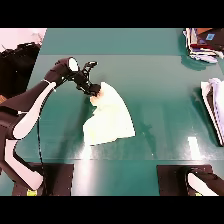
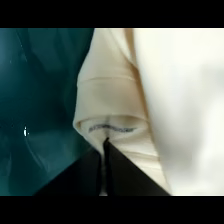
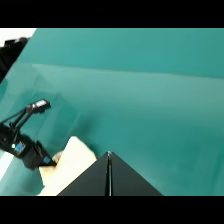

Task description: Fold the shirts.

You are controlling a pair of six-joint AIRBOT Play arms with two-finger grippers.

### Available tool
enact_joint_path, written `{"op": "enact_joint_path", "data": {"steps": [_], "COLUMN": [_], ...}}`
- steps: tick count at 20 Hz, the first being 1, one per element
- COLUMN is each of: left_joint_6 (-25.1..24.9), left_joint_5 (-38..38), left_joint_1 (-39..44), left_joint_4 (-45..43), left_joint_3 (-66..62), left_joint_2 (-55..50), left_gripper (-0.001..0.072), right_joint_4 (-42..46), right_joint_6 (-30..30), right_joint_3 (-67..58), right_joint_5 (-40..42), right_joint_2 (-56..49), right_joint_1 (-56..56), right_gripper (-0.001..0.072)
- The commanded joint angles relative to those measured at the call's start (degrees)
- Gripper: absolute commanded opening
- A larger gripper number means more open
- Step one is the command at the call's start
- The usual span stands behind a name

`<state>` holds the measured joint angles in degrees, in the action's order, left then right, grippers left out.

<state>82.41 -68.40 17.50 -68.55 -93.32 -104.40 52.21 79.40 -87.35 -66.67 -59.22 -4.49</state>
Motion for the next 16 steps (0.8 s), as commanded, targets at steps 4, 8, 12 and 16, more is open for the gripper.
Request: {"op": "enact_joint_path", "data": {"steps": [4,8,12,16], "left_joint_6": [-0.3,-0.3,-0.3,-0.4], "left_joint_5": [0.9,0.2,-0.2,-0.4], "left_joint_1": [-5.5,-8.5,-8.7,-8.7], "left_joint_4": [-2.6,-3.6,-3.3,-3.3], "left_joint_3": [-4.5,-5.3,-5.3,-5.3], "left_joint_2": [6.6,9.7,9.6,9.6], "left_gripper": [0.0027,0.0027,0.0027,0.0027], "right_joint_4": [0.3,-0.3,-10.6,-18.3], "right_joint_6": [4.6,5.9,5.0,4.5], "right_joint_3": [11.3,31.6,41.6,38.3], "right_joint_5": [-9.6,-1.7,10.8,20.6], "right_joint_2": [-3.2,-3.8,-12.3,-22.9], "right_joint_1": [-0.3,-5.4,-16.2,-24.8], "right_gripper": [0.0016,0.0417,0.0453,0.0453]}}
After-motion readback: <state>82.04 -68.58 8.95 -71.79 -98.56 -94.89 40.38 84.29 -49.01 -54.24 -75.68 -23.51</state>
